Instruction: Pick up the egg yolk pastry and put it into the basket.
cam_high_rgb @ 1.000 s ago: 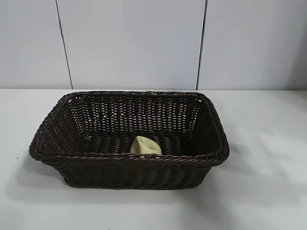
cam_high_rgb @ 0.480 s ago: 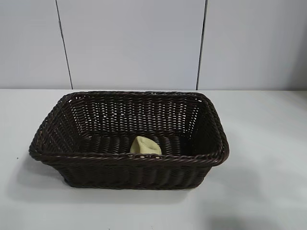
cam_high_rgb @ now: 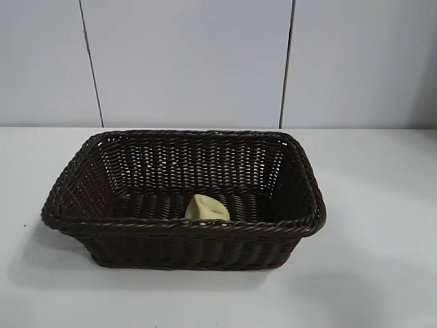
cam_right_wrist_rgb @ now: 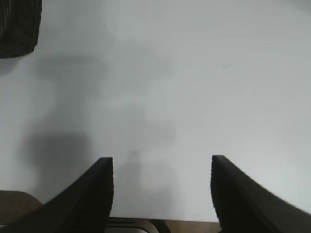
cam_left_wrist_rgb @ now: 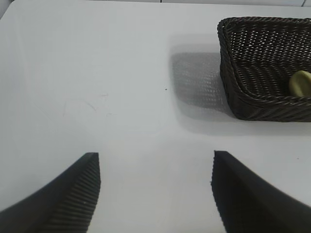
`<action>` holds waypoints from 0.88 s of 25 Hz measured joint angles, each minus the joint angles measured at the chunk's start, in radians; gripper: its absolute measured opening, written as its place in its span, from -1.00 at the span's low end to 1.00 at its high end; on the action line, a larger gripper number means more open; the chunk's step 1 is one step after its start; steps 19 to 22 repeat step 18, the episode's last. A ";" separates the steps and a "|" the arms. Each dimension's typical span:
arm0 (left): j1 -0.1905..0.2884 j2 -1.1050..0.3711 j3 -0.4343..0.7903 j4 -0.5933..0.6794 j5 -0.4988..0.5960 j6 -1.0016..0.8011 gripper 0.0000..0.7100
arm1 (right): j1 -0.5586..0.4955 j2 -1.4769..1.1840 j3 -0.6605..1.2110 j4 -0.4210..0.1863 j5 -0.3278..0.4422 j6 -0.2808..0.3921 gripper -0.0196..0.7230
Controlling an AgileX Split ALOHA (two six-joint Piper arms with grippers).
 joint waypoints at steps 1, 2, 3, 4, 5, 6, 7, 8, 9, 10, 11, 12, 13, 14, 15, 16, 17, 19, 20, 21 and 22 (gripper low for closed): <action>0.000 0.000 0.000 0.000 0.000 0.000 0.35 | 0.000 -0.025 0.000 0.000 0.000 0.000 0.21; 0.000 0.000 0.000 0.000 0.000 0.000 0.35 | 0.000 -0.058 0.000 0.000 0.000 0.000 0.21; 0.000 0.000 0.000 0.000 0.000 0.000 0.35 | 0.000 -0.095 0.000 0.000 0.001 0.000 0.21; 0.000 0.000 0.000 0.000 0.000 0.000 0.35 | 0.000 -0.128 0.000 0.000 0.001 0.000 0.21; 0.000 0.000 0.000 0.000 0.000 0.000 0.35 | 0.000 -0.170 0.000 0.001 0.001 0.000 0.21; 0.000 0.000 0.000 0.000 0.000 0.000 0.35 | 0.000 -0.214 0.000 0.004 0.003 0.000 0.21; 0.000 0.000 0.000 0.000 0.000 0.000 0.35 | 0.000 -0.260 0.000 0.004 0.003 0.000 0.21; 0.000 0.000 0.000 0.000 0.000 0.000 0.35 | 0.000 -0.298 0.000 0.004 0.004 0.000 0.21; 0.000 0.000 0.000 0.000 0.000 0.000 0.35 | 0.000 -0.341 0.000 0.005 0.004 0.000 0.21; 0.000 0.000 0.000 0.000 0.000 0.000 0.35 | 0.000 -0.372 0.000 0.006 0.007 0.000 0.21; 0.000 0.000 0.000 0.000 0.000 0.000 0.35 | 0.000 -0.386 -0.001 0.007 0.010 0.000 0.21; 0.000 0.000 0.000 0.000 0.000 0.000 0.35 | 0.000 -0.391 -0.002 0.007 0.016 0.000 0.21; 0.000 0.000 0.000 0.000 0.000 0.000 0.35 | 0.000 -0.392 -0.002 0.008 0.022 0.000 0.21; 0.000 0.000 0.000 0.000 0.000 0.000 0.35 | 0.000 -0.393 -0.003 0.010 0.023 0.000 0.21; 0.000 0.000 0.000 0.000 0.000 0.000 0.35 | 0.000 -0.393 -0.003 0.011 0.023 0.000 0.21; 0.000 0.000 0.000 0.000 0.000 0.000 0.35 | 0.000 -0.393 -0.003 0.013 0.023 0.000 0.21; 0.000 0.000 0.000 0.000 0.000 0.000 0.35 | 0.000 -0.393 -0.003 0.014 0.023 0.000 0.21; 0.000 0.000 0.000 0.000 0.000 0.000 0.35 | 0.000 -0.393 -0.003 0.014 0.023 0.000 0.21; 0.000 0.000 0.000 0.000 0.000 0.000 0.35 | 0.000 -0.393 -0.003 0.014 0.023 0.000 0.21; 0.000 0.000 0.000 0.000 0.000 0.000 0.35 | 0.000 -0.393 -0.003 0.014 0.023 0.000 0.21; 0.000 0.000 0.000 0.000 0.000 0.000 0.35 | 0.000 -0.393 -0.003 0.014 0.023 0.000 0.21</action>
